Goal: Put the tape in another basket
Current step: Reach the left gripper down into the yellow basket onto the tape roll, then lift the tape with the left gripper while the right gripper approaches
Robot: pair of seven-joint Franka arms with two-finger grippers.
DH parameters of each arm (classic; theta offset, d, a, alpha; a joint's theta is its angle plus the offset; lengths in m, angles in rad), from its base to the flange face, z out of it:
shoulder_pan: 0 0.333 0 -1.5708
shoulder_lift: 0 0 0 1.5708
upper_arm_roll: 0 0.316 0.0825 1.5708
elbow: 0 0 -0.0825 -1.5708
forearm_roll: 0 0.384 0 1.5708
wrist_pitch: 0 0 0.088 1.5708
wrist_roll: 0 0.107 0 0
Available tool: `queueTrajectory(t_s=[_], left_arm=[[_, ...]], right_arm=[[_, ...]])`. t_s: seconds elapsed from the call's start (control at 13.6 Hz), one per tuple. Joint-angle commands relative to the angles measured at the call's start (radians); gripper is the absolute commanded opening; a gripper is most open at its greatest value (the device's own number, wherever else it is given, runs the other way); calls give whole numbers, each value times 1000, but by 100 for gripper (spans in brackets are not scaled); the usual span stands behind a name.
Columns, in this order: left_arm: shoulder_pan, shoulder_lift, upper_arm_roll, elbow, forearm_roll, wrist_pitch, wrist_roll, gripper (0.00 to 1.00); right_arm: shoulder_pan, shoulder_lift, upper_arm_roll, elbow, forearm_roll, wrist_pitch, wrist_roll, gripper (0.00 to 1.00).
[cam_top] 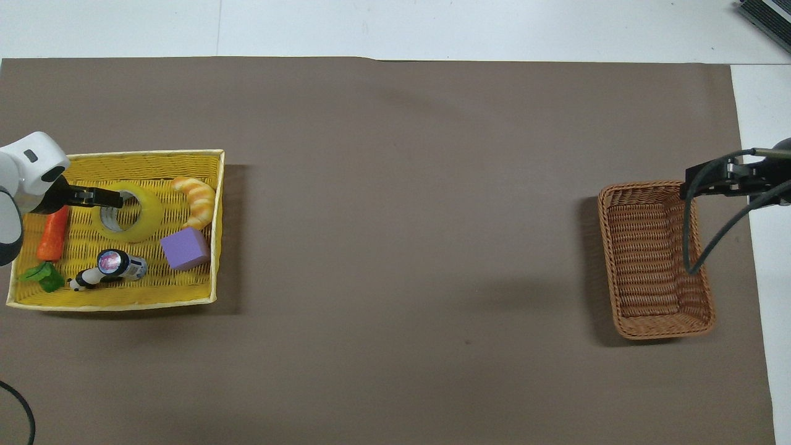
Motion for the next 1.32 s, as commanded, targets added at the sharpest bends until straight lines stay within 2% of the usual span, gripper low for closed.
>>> queueTrajectory(t_s=[0.0, 0.15, 0.22, 0.29, 0.37, 0.51, 0.66, 0.81, 0.95, 1.1, 1.25], left_arm=[[8, -5, -8, -29, -19, 6, 16, 97], [12, 5, -8, -49, -19, 12, 33, 83], [17, 19, -6, -49, -19, 17, 71, 66], [23, 19, -6, -43, -19, 6, 82, 37], [23, 19, -6, -43, -19, 7, 85, 0], [14, 15, -6, -37, -19, 7, 92, 0], [3, -36, -11, -37, -19, 1, 90, 0], [-53, -84, -11, -30, -19, -22, 76, 0], [-113, -128, -12, -24, -19, -64, 37, 0], [-191, -166, -12, -12, -19, -129, -87, 0], [-283, -193, -12, -12, -19, -161, -221, 0]], right_arm=[[-6, -39, 4, -51, 0, 27, 7, 100], [-6, -44, 4, -61, 0, 25, 7, 100], [0, -44, 4, -74, 0, 28, 10, 100], [1, -44, 4, -79, 0, 28, 9, 100], [0, -44, 4, -85, 0, 28, 7, 100], [4, -42, 6, -107, 0, 31, 21, 100], [7, -45, 6, -145, 0, 63, 29, 100], [9, -48, 9, -191, 9, 115, 20, 100], [7, -50, 7, -258, 125, 203, 15, 100], [12, -45, 9, -307, 193, 273, 12, 100], [15, -42, 9, -367, 309, 335, -75, 100]])
